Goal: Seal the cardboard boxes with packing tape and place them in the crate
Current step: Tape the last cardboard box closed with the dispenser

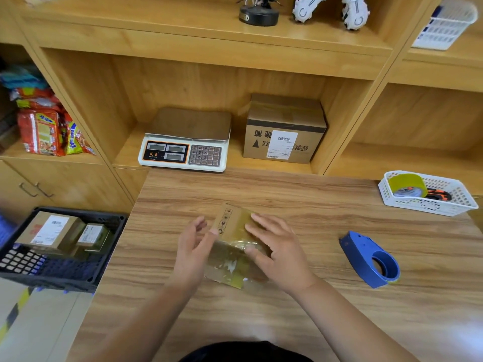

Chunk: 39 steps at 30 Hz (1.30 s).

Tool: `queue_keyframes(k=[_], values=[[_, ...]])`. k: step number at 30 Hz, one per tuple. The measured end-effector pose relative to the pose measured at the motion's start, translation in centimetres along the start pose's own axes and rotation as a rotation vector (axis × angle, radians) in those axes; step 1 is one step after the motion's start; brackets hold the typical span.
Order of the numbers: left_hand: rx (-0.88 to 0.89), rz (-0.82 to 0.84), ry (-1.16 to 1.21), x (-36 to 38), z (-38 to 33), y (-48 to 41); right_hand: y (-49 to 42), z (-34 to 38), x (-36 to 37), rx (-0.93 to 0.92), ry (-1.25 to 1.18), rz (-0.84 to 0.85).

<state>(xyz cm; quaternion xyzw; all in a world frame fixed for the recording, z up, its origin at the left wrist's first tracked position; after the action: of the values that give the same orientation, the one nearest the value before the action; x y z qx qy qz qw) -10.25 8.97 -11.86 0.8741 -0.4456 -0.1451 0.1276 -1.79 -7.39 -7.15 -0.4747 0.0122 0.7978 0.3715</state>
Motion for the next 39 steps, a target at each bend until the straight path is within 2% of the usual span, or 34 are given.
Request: queue_keyframes(k=[4, 6, 8, 11, 13, 16, 18, 27, 31, 39], values=[[0.295, 0.226, -0.675, 0.7, -3.1, -1.6, -0.3, -1.0, 0.6, 0.100, 0.176, 0.216], [0.421, 0.344, -0.851, 1.5, -4.2, -2.2, -0.5, -1.5, 0.9, 0.141, 0.188, 0.278], [0.468, 0.446, -0.906, 2.3, -4.4, -2.7, -0.6, -2.0, 1.2, 0.209, 0.108, 0.325], [0.408, 0.562, -0.867, 3.3, -4.4, -3.1, -0.5, -2.4, 1.2, 0.234, 0.067, 0.332], [0.391, 0.569, -0.858, 3.5, -4.5, -3.4, -0.5, -2.1, 1.1, 0.182, 0.110, 0.308], [0.403, 0.528, -0.853, 3.6, -4.5, -3.5, -0.4, -1.4, 0.8, 0.110, 0.124, 0.168], [0.406, 0.494, -0.802, 3.6, -4.6, -3.4, -0.8, -1.4, 0.4, 0.141, 0.091, 0.066], [0.406, 0.284, -0.596, 4.3, -5.0, -3.6, -1.9, -2.1, 0.1, 0.260, -0.006, -0.084], [0.408, 0.207, -0.625, 4.6, -5.2, -3.8, -2.5, -2.0, 0.0, 0.299, 0.013, -0.078], [0.389, 0.223, -0.593, 4.7, -5.3, -4.1, -2.7, -1.5, 0.2, 0.297, 0.110, -0.010]])
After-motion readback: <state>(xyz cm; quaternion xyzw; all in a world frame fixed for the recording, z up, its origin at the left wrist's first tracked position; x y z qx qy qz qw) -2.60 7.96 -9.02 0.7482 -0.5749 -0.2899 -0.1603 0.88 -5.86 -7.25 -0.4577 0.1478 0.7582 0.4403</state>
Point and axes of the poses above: each hand's wrist, its own y-axis away from the middle knuckle, its own x-axis out of the palm, z = x × y, the point moved 6 cm from there along -y, towards the middle knuckle, and after that the axes turned 9 degrees about -x, right-handed, at the moved point
